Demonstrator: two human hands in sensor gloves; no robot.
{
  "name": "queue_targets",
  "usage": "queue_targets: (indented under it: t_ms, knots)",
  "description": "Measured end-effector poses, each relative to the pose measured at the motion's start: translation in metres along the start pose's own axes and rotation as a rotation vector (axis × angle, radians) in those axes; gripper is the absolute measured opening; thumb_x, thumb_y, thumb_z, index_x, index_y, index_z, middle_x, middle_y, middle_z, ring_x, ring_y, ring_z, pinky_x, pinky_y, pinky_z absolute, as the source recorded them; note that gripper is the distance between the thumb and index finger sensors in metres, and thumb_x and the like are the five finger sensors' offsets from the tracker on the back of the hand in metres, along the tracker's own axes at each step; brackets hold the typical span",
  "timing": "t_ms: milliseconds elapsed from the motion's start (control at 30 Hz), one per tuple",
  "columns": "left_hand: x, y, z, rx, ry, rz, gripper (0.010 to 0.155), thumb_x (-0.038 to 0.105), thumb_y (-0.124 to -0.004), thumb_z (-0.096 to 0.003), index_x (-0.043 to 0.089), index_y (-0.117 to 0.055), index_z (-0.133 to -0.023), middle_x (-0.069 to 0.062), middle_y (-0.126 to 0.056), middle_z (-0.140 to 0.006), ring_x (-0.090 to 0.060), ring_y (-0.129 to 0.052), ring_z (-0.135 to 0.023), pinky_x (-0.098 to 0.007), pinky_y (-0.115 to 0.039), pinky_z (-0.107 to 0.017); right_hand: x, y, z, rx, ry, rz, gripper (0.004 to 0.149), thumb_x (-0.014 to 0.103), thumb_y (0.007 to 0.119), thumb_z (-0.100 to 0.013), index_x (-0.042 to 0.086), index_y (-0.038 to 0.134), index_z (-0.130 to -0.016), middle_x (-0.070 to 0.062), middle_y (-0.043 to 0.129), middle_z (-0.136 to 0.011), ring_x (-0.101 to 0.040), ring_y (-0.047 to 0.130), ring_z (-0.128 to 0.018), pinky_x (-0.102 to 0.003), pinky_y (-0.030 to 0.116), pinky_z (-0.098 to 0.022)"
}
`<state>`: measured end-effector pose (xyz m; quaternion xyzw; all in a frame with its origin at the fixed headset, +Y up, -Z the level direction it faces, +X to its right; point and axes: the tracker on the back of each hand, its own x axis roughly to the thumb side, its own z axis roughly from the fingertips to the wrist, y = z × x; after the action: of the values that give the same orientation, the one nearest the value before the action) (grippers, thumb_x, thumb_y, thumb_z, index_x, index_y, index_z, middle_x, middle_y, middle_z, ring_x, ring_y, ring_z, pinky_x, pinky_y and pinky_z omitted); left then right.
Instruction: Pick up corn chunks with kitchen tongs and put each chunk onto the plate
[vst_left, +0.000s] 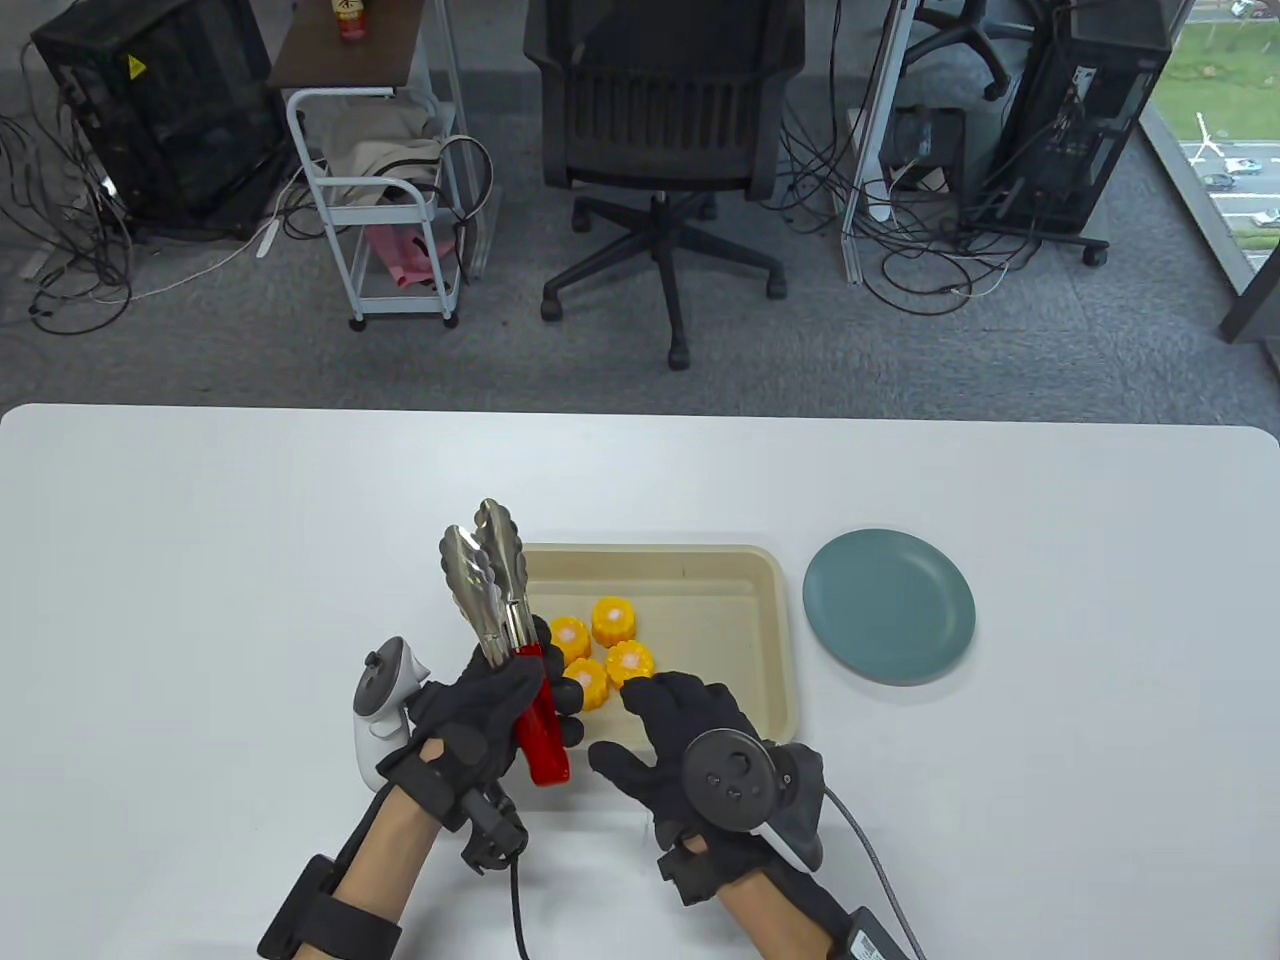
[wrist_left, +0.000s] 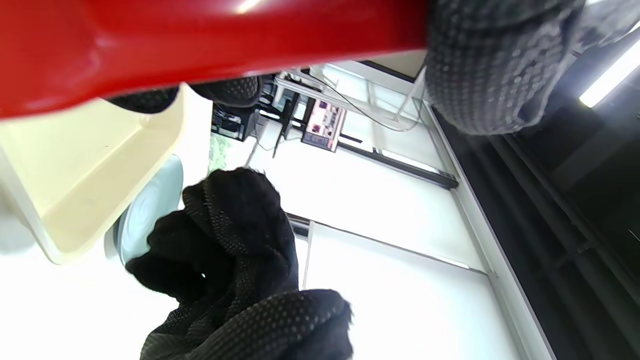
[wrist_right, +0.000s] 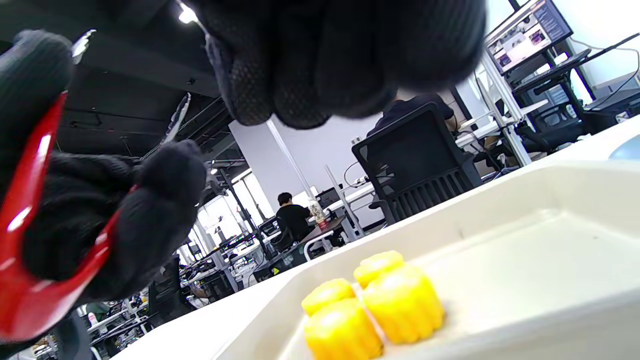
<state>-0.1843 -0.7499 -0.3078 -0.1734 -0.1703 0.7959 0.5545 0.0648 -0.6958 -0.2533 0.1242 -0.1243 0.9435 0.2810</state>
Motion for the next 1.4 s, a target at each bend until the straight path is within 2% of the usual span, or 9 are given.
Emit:
queue_targets:
  t_ms: [33, 200, 400, 500, 600, 700, 1033, 1133, 1400]
  knots:
    - [0.001, 0.000, 0.000, -0.020, -0.035, 0.001, 0.101, 0.065, -0.083, -0.0404, 0.016, -0.026, -0.108, -0.017, -0.050, -0.099, -0.037, -0.083, -0.073, -0.059, -0.079, -0.052, -0.003, -0.004, -0.002, -0.017, 0.002, 0.003, 0.087, 0.084, 0.054, -0.029, 0.030, 0.076, -0.093, 0.000, 0.083, -0.099, -0.025, 0.092, -0.079, -0.040, 0.086, -0.055]
    - [0.002, -0.002, 0.005, 0.070, -0.048, 0.025, 0.100, 0.072, -0.082, -0.0379, 0.015, -0.038, -0.108, -0.017, -0.064, -0.093, -0.032, -0.092, -0.057, -0.050, -0.086, -0.038, -0.012, -0.022, -0.010, -0.050, 0.033, 0.001, 0.089, 0.084, 0.054, -0.029, 0.029, 0.070, -0.098, -0.001, 0.077, -0.106, -0.032, 0.088, -0.088, -0.046, 0.081, -0.062]
    - [0.006, 0.014, 0.027, 0.238, 0.066, -0.211, 0.101, 0.073, -0.079, -0.0377, 0.008, -0.045, -0.108, -0.021, -0.072, -0.088, -0.035, -0.095, -0.048, -0.050, -0.087, -0.030, -0.038, -0.055, -0.030, -0.128, 0.123, 0.023, 0.087, 0.079, 0.061, -0.034, 0.026, 0.064, -0.102, -0.003, 0.065, -0.113, -0.033, 0.079, -0.096, -0.047, 0.075, -0.068]
    - [0.008, 0.025, 0.037, 0.246, 0.093, -0.290, 0.101, 0.073, -0.079, -0.0385, 0.008, -0.044, -0.108, -0.022, -0.071, -0.089, -0.036, -0.094, -0.048, -0.051, -0.086, -0.031, -0.064, -0.074, -0.042, -0.149, 0.195, 0.098, 0.089, 0.079, 0.063, -0.033, 0.025, 0.060, -0.104, -0.004, 0.061, -0.115, -0.033, 0.074, -0.099, -0.046, 0.073, -0.071]
    - [0.009, 0.028, 0.040, 0.290, 0.076, -0.275, 0.101, 0.072, -0.079, -0.0381, 0.008, -0.045, -0.108, -0.022, -0.072, -0.087, -0.036, -0.095, -0.047, -0.051, -0.086, -0.029, -0.093, -0.088, -0.053, -0.163, 0.282, 0.158, 0.090, 0.077, 0.066, -0.033, 0.025, 0.058, -0.104, -0.004, 0.059, -0.116, -0.032, 0.073, -0.100, -0.045, 0.073, -0.070]
    - [0.009, 0.026, 0.038, 0.263, 0.076, -0.266, 0.101, 0.072, -0.079, -0.0384, 0.007, -0.044, -0.108, -0.023, -0.071, -0.088, -0.037, -0.094, -0.048, -0.052, -0.086, -0.030, -0.129, -0.097, -0.063, -0.143, 0.404, 0.254, 0.092, 0.076, 0.070, -0.031, 0.024, 0.058, -0.105, -0.005, 0.058, -0.115, -0.031, 0.071, -0.099, -0.043, 0.073, -0.069]
    - [0.004, 0.020, 0.036, 0.221, 0.074, -0.338, 0.101, 0.073, -0.078, -0.0383, 0.008, -0.044, -0.108, -0.023, -0.071, -0.088, -0.037, -0.094, -0.048, -0.052, -0.086, -0.031, -0.234, -0.083, -0.083, -0.022, 0.787, 0.402, 0.097, 0.074, 0.077, -0.028, 0.025, 0.050, -0.108, -0.004, 0.040, -0.117, -0.030, 0.052, -0.102, -0.048, 0.057, -0.075]
    - [0.002, 0.019, 0.034, 0.226, 0.072, -0.326, 0.102, 0.073, -0.078, -0.0383, 0.008, -0.043, -0.108, -0.022, -0.070, -0.089, -0.037, -0.094, -0.049, -0.052, -0.086, -0.032, -0.255, -0.074, -0.088, 0.028, 0.892, 0.391, 0.098, 0.073, 0.078, -0.028, 0.026, 0.047, -0.108, -0.004, 0.036, -0.117, -0.029, 0.048, -0.099, -0.049, 0.051, -0.075]
    - [-0.001, 0.019, 0.035, 0.231, 0.090, -0.353, 0.102, 0.073, -0.078, -0.0384, 0.008, -0.043, -0.108, -0.023, -0.070, -0.089, -0.037, -0.094, -0.050, -0.052, -0.086, -0.032, -0.297, -0.051, -0.094, 0.149, 1.048, 0.367, 0.099, 0.072, 0.078, -0.028, 0.023, 0.046, -0.108, -0.007, 0.036, -0.113, -0.028, 0.050, -0.089, -0.045, 0.052, -0.068]
